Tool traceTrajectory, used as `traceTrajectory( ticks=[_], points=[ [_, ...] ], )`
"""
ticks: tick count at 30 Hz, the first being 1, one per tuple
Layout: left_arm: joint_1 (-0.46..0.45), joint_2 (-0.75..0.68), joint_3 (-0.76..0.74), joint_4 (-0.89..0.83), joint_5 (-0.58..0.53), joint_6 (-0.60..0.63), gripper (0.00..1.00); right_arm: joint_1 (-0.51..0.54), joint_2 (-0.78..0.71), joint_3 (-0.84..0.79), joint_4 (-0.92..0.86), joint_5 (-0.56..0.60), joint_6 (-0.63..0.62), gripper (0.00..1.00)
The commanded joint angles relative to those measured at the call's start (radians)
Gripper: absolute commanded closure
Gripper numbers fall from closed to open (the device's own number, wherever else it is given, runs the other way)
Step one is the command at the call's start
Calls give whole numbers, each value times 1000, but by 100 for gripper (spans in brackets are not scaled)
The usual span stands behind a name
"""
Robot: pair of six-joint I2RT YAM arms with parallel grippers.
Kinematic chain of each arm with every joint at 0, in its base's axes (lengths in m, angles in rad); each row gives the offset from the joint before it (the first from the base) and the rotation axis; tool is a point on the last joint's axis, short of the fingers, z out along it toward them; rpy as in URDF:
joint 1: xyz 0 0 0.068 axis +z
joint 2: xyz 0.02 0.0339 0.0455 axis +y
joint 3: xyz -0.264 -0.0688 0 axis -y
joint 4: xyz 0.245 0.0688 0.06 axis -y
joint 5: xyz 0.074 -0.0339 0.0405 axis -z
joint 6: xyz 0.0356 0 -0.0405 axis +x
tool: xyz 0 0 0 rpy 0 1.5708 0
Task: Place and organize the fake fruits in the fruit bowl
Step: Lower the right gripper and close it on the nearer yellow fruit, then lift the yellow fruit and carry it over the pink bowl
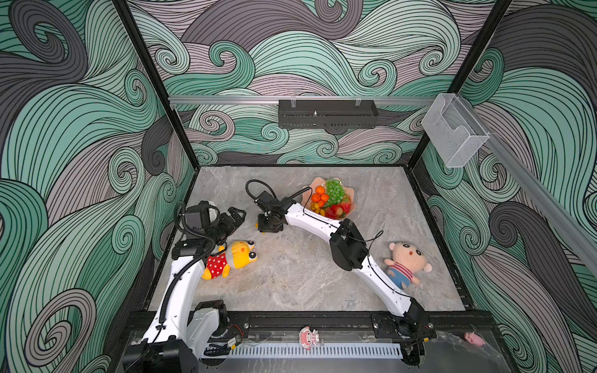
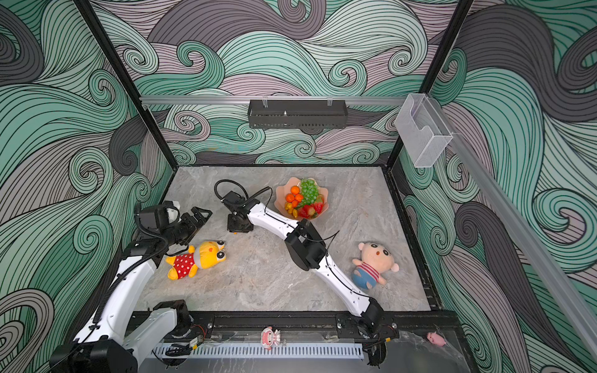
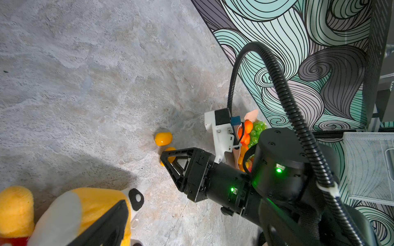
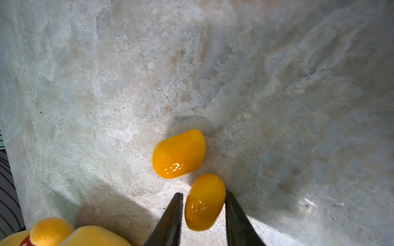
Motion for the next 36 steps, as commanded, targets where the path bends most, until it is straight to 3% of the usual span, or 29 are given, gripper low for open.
traceTrajectory(
  ticks=[1,7,12,19,28,36],
  points=[
    [8,3,0,11,10,-3,1,1,30,0,-16,-16,8,67],
    [8,1,1,6,12,4,1,1,25,-3,-20,-13,7,71],
    [6,10,4,27,78,31,1,0,-17,-33,-19,-2,0,74],
    [-29,23,10,30,97,7,1,-3,-140,-161,9,7,-25,76],
    [-202,66,22,91,-2,-36,1,-66,-419,-558,193,-3,3,77],
    [-376,212,91,182,-83,-66,1,-178,-604,-747,206,46,-74,78]
  ],
)
